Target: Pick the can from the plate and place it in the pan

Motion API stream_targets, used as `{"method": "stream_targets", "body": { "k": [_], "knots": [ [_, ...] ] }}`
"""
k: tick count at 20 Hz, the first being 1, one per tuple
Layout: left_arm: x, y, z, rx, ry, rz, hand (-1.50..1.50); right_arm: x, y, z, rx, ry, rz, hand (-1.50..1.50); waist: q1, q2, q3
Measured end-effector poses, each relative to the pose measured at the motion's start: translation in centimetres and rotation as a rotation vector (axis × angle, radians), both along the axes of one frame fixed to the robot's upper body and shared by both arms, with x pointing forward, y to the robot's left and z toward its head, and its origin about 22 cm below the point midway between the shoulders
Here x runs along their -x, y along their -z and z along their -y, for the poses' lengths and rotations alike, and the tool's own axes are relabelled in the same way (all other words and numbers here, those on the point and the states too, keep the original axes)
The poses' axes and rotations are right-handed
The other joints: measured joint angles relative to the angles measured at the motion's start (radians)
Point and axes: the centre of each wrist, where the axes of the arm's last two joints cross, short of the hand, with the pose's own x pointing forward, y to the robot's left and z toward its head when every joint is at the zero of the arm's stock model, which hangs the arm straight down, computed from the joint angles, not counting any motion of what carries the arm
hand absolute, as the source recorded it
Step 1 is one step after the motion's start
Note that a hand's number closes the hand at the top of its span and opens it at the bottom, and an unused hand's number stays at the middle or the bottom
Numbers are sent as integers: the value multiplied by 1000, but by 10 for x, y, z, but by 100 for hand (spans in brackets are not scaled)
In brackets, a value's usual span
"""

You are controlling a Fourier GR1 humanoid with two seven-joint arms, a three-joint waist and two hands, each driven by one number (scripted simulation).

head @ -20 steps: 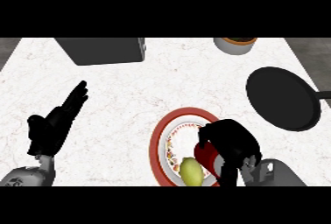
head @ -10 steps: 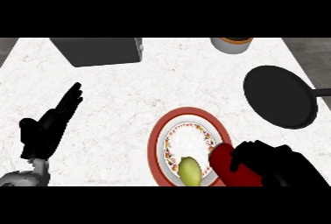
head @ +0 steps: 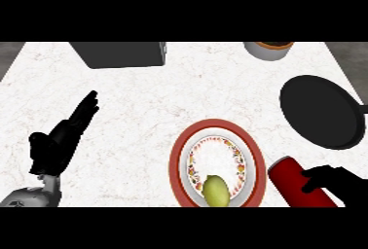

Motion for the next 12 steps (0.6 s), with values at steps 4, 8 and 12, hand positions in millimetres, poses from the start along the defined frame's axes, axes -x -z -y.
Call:
{"method": "stream_targets", "body": {
  "k": [4, 8, 12],
  "knots": [
    [-6, -2, 7, 0, 25, 10, 0, -4, 6, 23, -118, 39, 27, 150, 20, 5, -1],
    [-13, 0, 10, 0, 40, 12, 0, -25, 24, 57, -158, 72, 39, 150, 37, 8, -2],
    [-14, 3, 16, -4, 50, 11, 0, -58, 40, 86, -146, 121, 80, 150, 49, 10, -2]
  ]
}}
